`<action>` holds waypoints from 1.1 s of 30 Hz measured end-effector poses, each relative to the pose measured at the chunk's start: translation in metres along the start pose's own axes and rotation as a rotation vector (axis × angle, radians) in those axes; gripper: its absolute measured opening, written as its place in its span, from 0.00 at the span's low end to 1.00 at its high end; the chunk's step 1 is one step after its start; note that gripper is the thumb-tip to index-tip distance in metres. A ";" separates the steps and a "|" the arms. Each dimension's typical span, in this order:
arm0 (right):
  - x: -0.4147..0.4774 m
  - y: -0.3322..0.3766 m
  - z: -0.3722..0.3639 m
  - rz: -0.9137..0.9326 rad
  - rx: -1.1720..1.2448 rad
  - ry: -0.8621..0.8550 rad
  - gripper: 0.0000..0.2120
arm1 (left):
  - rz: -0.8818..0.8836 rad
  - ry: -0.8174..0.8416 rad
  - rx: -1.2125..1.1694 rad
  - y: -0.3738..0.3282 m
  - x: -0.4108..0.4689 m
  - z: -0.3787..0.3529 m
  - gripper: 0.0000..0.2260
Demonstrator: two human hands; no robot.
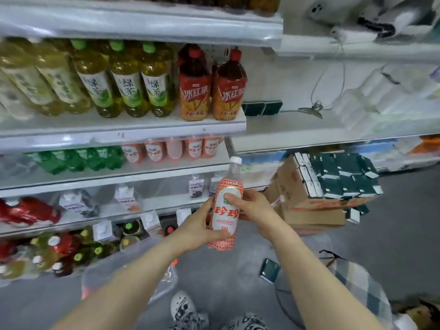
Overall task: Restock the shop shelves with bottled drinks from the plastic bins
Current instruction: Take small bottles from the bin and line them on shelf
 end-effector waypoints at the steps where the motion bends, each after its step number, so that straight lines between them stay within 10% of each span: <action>1: 0.012 -0.001 0.001 -0.005 0.003 0.002 0.10 | -0.001 -0.008 -0.002 0.005 0.011 0.001 0.41; 15: 0.237 -0.063 0.029 0.145 -0.054 0.081 0.16 | -0.041 -0.230 0.019 0.110 0.201 0.008 0.37; 33: 0.390 -0.026 0.065 0.693 -0.074 0.125 0.21 | -0.562 -0.551 0.171 0.129 0.355 0.028 0.37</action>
Point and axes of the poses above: each hand's wrist, its own x-axis towards the middle knuckle, its own z-axis out of the back of the hand, y = z × x, the point moved 8 cm from there along x, towards the middle knuckle, and after that the axes turned 6 degrees about x, right-handed, at the moved point
